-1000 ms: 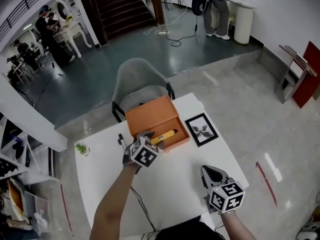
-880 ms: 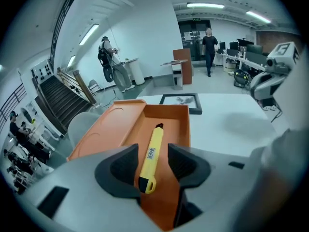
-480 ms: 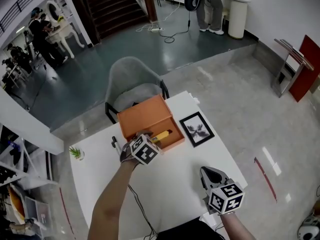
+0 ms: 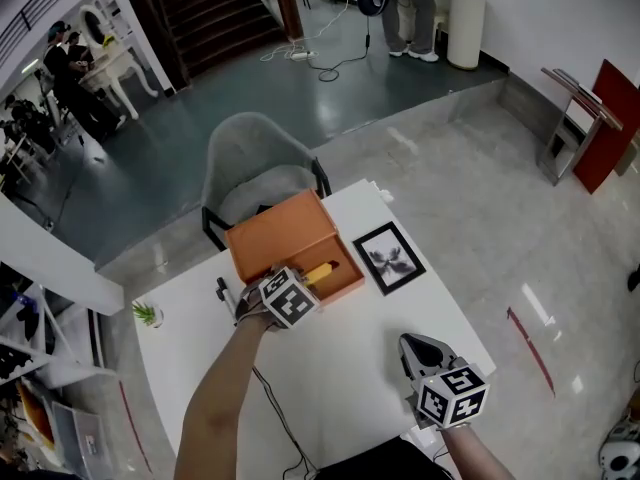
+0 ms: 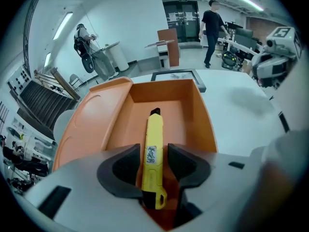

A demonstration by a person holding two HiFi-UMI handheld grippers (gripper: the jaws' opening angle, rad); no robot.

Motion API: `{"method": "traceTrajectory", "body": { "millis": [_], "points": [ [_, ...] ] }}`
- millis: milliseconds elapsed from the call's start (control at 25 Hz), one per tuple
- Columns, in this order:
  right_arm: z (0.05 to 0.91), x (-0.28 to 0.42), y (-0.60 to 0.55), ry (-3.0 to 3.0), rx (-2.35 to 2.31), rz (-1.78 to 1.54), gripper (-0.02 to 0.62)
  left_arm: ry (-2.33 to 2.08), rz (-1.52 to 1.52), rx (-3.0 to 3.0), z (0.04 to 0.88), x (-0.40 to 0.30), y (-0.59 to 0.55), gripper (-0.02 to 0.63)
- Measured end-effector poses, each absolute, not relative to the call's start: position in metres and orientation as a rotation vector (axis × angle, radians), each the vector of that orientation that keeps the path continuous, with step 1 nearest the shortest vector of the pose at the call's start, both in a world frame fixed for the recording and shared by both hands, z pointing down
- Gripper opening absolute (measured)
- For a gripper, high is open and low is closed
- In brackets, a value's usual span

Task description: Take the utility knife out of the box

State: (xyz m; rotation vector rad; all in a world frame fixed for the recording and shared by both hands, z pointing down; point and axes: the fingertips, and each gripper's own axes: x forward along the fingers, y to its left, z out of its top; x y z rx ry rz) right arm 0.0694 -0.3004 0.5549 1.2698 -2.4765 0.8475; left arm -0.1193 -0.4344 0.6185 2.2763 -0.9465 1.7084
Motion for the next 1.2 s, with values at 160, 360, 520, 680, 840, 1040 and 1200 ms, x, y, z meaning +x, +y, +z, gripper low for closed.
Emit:
{"method": "traceTrajectory", "body": {
  "millis": [160, 360, 520, 680, 840, 1040, 1200],
  "points": [
    [0.557, 0.068, -0.303, -2.473, 1.271, 0.852, 0.000, -0.921, 1.682, 2.275, 0.621, -0.119, -0.434, 0.173],
    [0.558, 0.061, -0.302, -2.477, 1.253, 0.861, 0.000, -0.859, 1.622, 2.272, 0.624, -0.115, -0.428, 0.117],
    [0.558, 0.059, -0.300, -2.476, 1.251, 0.863, 0.000, -0.853, 1.644, 2.270, 0.625, -0.114, -0.427, 0.101],
    [0.558, 0.061, -0.299, -2.472, 1.254, 0.862, 0.000, -0.882, 1.689, 2.271, 0.624, -0.114, -0.429, 0.109],
    [0.557, 0.063, -0.297, -2.473, 1.257, 0.859, 0.000, -0.907, 1.732, 2.267, 0.623, -0.116, -0.429, 0.109],
    [0.553, 0.066, -0.295, -2.483, 1.255, 0.853, 0.000, -0.990, 1.719, 2.313, 0.602, -0.113, -0.426, 0.109],
    [0.546, 0.065, -0.292, -2.501, 1.249, 0.852, 0.000, -1.084, 1.648, 2.354, 0.576, -0.109, -0.420, 0.109]
  ]
}}
